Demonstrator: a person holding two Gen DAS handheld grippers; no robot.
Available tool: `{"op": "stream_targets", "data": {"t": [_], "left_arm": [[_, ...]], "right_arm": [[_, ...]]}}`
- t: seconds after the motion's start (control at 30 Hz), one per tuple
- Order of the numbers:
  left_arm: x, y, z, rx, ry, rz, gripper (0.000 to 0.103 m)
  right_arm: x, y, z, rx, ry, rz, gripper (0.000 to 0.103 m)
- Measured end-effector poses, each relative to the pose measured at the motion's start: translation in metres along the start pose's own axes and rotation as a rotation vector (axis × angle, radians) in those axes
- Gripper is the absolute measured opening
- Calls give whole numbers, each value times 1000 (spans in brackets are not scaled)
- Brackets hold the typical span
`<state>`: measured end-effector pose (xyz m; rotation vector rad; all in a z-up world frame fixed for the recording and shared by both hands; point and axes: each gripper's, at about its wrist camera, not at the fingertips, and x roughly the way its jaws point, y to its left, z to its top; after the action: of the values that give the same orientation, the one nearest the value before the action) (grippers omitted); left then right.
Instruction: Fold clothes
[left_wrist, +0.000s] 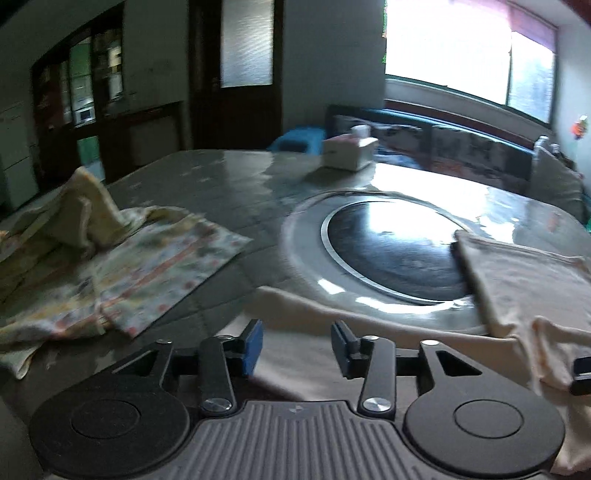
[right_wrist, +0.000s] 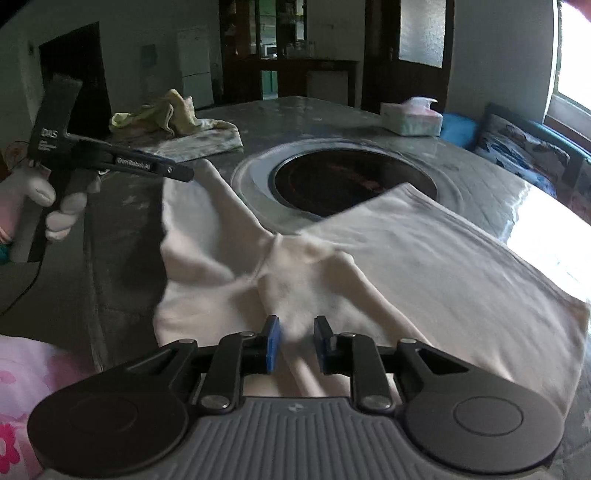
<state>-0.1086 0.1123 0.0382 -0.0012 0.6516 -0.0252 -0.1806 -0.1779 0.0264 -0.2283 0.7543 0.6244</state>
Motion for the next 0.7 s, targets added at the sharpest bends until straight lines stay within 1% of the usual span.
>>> {"op": "stream_targets", "data": {"t": [0.03,0.1,0.13,0.23,0.33,0.43,0.5,0.53,0.57,0.6,0.67,0.7], "left_arm": [[1,2,-1,-11,6,12,49],[5,6,-2,-31,21,30,50],[7,7,-3,-41,28,41,51],[11,13,-4,-70,37,89,54],[13,21,-7,-123,45,114,54],[15,22,-7,-132,41,119,53],[16,22,-7,-134,32,117,41],[15,22,-6,-136,29,112,32],[15,23,-5,-148,30,93,19],[15,25,-5,-160,32,74,13],[13,25,-2,-179,30,40,11],[10,22,0,-172,23,20,11]], "right_arm": [[2,0,1,7,-2,1,20],[8,2,0,26,5,29,24],[7,6,0,6,4,36,26],[3,12,2,-15,-2,42,26],[-5,9,4,-6,-21,25,26],[-15,5,6,7,-40,1,27],[-21,3,6,12,-56,-14,28],[-25,2,6,16,-64,-20,28],[-28,0,5,20,-72,-27,28],[-31,-1,5,24,-79,-34,28],[-38,-3,3,34,-92,-48,28],[-42,-6,2,46,-101,-60,28]]}}
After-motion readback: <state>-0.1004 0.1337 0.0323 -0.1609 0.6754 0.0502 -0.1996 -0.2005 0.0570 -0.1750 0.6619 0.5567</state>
